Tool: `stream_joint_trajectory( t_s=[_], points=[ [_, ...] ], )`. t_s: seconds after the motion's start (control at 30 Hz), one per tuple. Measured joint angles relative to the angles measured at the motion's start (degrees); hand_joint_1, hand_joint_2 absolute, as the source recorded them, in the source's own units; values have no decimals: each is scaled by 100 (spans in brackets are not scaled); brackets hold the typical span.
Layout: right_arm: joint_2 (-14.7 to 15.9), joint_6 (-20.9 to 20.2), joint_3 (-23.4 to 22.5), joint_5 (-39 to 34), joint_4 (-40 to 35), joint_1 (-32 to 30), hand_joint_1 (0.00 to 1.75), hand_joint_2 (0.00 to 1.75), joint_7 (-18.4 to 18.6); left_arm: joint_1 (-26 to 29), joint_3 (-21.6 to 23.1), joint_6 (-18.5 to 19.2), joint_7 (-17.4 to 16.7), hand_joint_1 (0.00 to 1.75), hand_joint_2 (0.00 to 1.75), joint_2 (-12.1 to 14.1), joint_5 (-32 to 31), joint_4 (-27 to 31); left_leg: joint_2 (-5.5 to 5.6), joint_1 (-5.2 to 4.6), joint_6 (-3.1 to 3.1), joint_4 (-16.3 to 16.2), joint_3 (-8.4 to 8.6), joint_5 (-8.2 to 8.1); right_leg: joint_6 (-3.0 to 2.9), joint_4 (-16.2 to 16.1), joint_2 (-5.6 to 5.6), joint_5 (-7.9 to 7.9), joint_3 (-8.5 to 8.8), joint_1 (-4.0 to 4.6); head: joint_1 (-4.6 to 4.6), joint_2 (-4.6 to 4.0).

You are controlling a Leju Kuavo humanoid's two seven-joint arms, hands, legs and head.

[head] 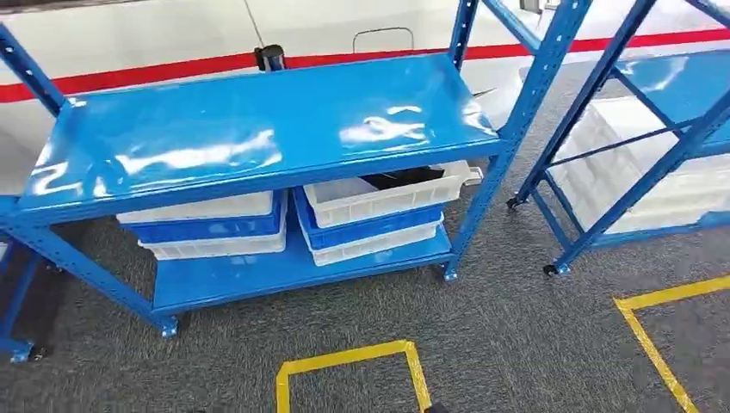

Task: Take the parts from the cabinet and place them on the table.

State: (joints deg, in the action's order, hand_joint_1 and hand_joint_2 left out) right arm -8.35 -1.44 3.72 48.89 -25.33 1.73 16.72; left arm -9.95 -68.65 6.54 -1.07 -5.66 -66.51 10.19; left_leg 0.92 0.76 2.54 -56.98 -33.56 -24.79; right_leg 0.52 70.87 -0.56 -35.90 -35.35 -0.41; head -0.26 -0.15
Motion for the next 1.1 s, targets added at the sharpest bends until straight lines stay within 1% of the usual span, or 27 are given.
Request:
stream_joint_trajectory(
  t_s=[0.03, 0.07, 0.1, 0.13, 0.2, 0.23, 0.27, 0.3, 0.33, 0.37, 0.4, 0.43, 0.47, 0.5, 0.53, 0.57, 0.6, 0.63, 0.67, 0.7, 0.73, 0.77, 0.8, 0.83, 0.9, 0.97, 1.1],
  points=[
    [2, -4, 0, 4, 4, -17, 0, 0, 0, 5, -11, 0, 11, 0, 0, -4, 9, 0, 97, 0, -1, -3, -3, 1, 15, 376, 18, -104, -196, -9, 0, 0],
    [2, -4, 0, 11, 9, -27, 0, 0, 0, 18, -33, 2, 15, 0, 0, -4, 18, 0, 191, 0, -5, -4, 0, 3, 59, 514, 28, -91, -286, -18, 0, 0],
    [7, -4, -2, 13, 13, -26, 0, 0, 0, 31, -44, 11, 26, 0, 0, -7, 37, 0, 282, 3, -8, -9, 6, 4, 123, 357, 31, 29, -237, -32, -2, 0],
    [17, 0, -2, 15, 11, -17, 0, 0, 0, 35, -57, 13, 37, 0, 0, -17, 57, 0, 379, 11, -24, -17, 10, 6, 201, -79, 50, 257, -55, -50, 0, 0],
    [24, 28, -2, 17, 11, -6, 0, 0, -15, 31, -81, 15, 68, 0, 0, -33, 74, 0, 477, 29, -85, -57, 2, -15, 317, -1092, 135, 686, 375, -128, 7, 0],
    [15, 37, -2, 15, 11, 11, 0, 0, -24, 34, -94, 15, 85, 0, 0, -26, 98, 2, 534, -9, -143, -138, -18, -46, 283, -1247, 178, 706, 370, -97, 50, 0],
    [9, 59, -2, 15, 11, 28, 0, 0, -39, 41, -125, 17, 103, 0, 0, -24, 118, 2, 552, -8, -171, -127, -37, -59, 187, -1239, 176, 731, 363, -90, 37, 0],
    [2, 81, -2, 15, 11, 33, 0, 0, -63, 52, -144, 17, 120, 0, 0, -20, 129, 2, 554, -8, -196, -98, -34, -66, 129, -1237, 172, 724, 367, -72, -2, 0],
    [-2, 87, -7, 15, 11, 30, 0, 0, -72, 66, -153, 17, 131, 0, 0, -20, 138, 2, 558, 10, -229, -74, -32, -54, 81, -1234, 166, 734, 423, -65, 11, 0],
    [-9, 94, -9, 15, 11, 30, 0, 0, -83, 73, -164, 20, 138, 0, 0, -20, 149, 2, 545, 34, -260, -86, -37, -44, 21, -1250, 150, 769, 416, -114, -2, 0],
    [-13, 105, -15, 18, 11, 36, 0, 0, -90, 77, -173, 20, 149, 0, 0, -28, 162, 0, 305, 33, -279, -171, -54, -106, -25, -1260, 138, 797, 422, -116, 9, 0],
    [-24, 118, -22, 17, 11, 30, 0, 0, -96, 71, -177, 17, 151, 0, 0, -28, 168, 0, 64, 19, -300, -404, -148, -292, -45, -1260, 128, 792, 424, -102, -33, 0],
    [-24, 120, -26, 18, 11, 18, 0, 0, -98, 51, -177, 17, 160, 0, 0, -24, 168, 2, -23, 25, -318, -798, -327, -534, -71, -1260, 101, 792, 423, -81, -53, 0],
    [-24, 120, -33, 20, 11, 2, 0, 0, -98, 32, -179, 17, 166, 0, 0, -26, 168, 0, -52, 27, -330, -1268, -552, -763, -80, -1259, 61, 786, 419, -65, -52, 0],
    [-22, 120, -39, 22, 11, -15, 0, 0, -98, 28, -181, 17, 166, 0, 0, -28, 168, 0, -61, 28, -334, -1723, -780, -934, -87, -1258, 25, 782, 411, -52, -52, 0],
    [-22, 125, -46, 26, 11, -19, 0, 0, -98, 32, -181, 17, 166, 0, 0, -31, 168, 0, -68, 29, -330, -1920, -882, -948, -95, -1258, 1, 777, 408, -44, -50, 0],
    [-24, 129, -55, 28, 11, -20, 0, 0, -98, 39, -184, 17, 166, 0, 0, -31, 168, 0, -69, 29, -311, -1825, -838, -838, -96, -1258, -15, 775, 411, -33, -52, 0],
    [-24, 131, -57, 33, 11, -17, 0, 0, -96, 38, -188, 17, 166, 0, 0, -28, 168, 0, -69, 27, -281, -1485, -668, -626, -98, -1258, -28, 773, 417, -27, -55, 0],
    [-26, 138, -61, 35, 11, -14, 0, 0, -96, 32, -199, 15, 166, 0, 0, -26, 168, 2, -75, 17, -240, -995, -407, -386, -98, -1258, -38, 771, 428, -16, -50, 0],
    [-31, 146, -63, 44, 11, -10, 0, 0, -98, 23, -214, 13, 168, 0, 0, -24, 170, 2, -100, -2, -178, -449, -108, -181, -96, -1258, -47, 770, 438, -12, -52, 0],
    [-46, 149, -68, 52, 11, -4, 0, 0, -96, 13, -225, 11, 168, 0, 0, -9, 173, 4, -169, -39, -139, -168, 21, -200, -87, -1256, -53, 764, 434, 9, -44, 0],
    [-48, 151, -68, 57, 11, -2, 0, 0, -98, 6, -232, 9, 168, 0, 0, -20, 179, 4, -168, -55, -152, -141, 24, -165, -59, -1253, -55, 747, 424, 46, -46, 0],
    [-44, 153, -72, 68, 11, -3, 0, 0, -96, 8, -243, 0, 170, 0, 0, -24, 186, 4, -158, -46, -258, -127, 23, -119, -98, -1233, -60, 721, 395, 81, -44, 0],
    [-46, 153, -72, 70, 11, -10, 0, 0, -98, 12, -260, -2, 168, 0, 0, -22, 190, 4, -150, -69, -262, -129, 26, -139, -91, -1234, -67, 724, 395, 65, -39, 0],
    [-48, 153, -74, 85, 11, -13, 0, 0, -98, 21, -282, -2, 170, 0, 0, -24, 195, 4, -139, -106, -238, -130, 20, -133, -74, -1238, -73, 733, 397, 45, -44, 0],
    [-46, 153, -74, 87, 11, -9, 0, 0, -98, 21, -295, -2, 170, 0, 0, -22, 197, 4, -137, -123, -197, -131, 17, -134, -59, -1252, -74, 742, 401, 37, -44, 0],
    [-46, 153, -74, 94, 11, -12, 0, 0, -98, 22, -311, -7, 170, 0, 0, -22, 199, 4, -134, -127, -169, -132, 14, -134, -33, -1280, -74, 757, 413, 30, -44, 0]
  ],
)
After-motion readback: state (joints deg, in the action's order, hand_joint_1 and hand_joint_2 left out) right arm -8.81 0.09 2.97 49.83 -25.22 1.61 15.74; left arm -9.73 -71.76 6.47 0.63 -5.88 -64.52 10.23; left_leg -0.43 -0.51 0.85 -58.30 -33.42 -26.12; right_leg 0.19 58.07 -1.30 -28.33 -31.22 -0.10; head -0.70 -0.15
